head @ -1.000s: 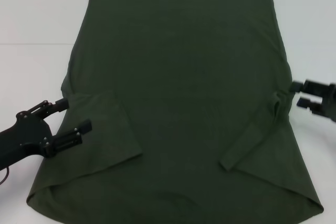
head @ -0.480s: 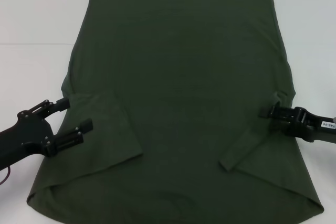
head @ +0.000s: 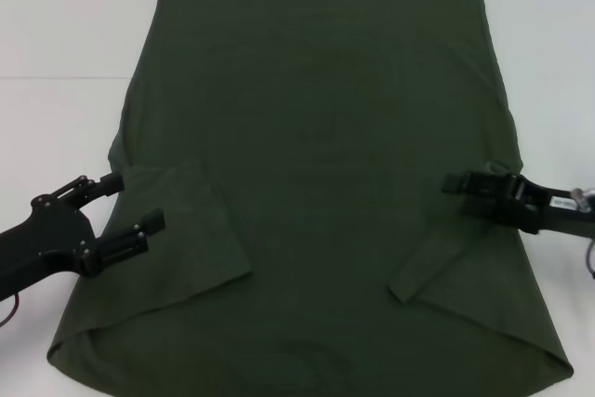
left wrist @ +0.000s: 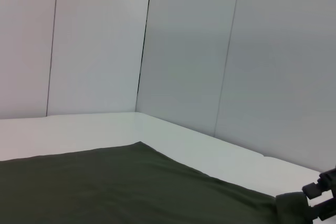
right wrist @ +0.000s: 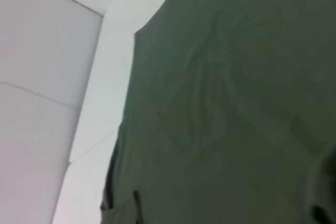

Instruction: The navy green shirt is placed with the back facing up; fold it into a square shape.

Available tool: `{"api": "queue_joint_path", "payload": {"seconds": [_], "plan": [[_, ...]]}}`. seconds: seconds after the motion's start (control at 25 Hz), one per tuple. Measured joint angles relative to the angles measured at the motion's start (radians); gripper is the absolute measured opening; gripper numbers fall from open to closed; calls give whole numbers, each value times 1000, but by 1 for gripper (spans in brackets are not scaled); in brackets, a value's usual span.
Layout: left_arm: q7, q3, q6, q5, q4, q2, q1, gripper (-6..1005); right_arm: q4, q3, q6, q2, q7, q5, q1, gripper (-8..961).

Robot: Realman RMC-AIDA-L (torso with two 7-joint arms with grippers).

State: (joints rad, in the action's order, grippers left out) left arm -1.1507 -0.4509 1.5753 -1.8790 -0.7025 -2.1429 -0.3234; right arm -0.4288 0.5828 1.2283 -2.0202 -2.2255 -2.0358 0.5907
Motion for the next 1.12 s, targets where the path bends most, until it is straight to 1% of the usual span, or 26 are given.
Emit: {"api": "queue_joint_path", "payload": {"seconds": [0.32, 0.4, 0.48, 0.52, 0.6, 0.76, 0.84, 0.96, 1.12], "plan": [[0, 0, 0, 0, 0, 0, -2, 850, 20, -6, -5, -10, 4, 6, 66, 725], [0, 0, 0, 0, 0, 0, -2, 850, 17, -7, -1, -11, 4, 6, 75, 728], [0, 0, 0, 0, 0, 0, -2, 850, 11, -5, 16, -6, 0, 6, 73, 731], [0, 0, 0, 0, 0, 0, -2, 849, 8, -7, 27, 0, -3, 6, 68, 733], [0, 0, 0, 0, 0, 0, -2, 849, 7, -20, 67, 19, -12, 7, 44, 736], [0, 0, 0, 1, 1, -1, -2, 849, 6, -38, 139, 72, -39, 8, -12, 742], [0, 0, 0, 6, 2, -1, -2, 849, 6, -43, 161, 94, -46, 8, -40, 745], [0, 0, 0, 11, 4, -2, -2, 850, 5, -65, 172, 111, -45, 8, -71, 750], [0, 0, 0, 12, 5, -3, -3, 850, 4, -76, 155, 113, -35, 6, -82, 756]]}}
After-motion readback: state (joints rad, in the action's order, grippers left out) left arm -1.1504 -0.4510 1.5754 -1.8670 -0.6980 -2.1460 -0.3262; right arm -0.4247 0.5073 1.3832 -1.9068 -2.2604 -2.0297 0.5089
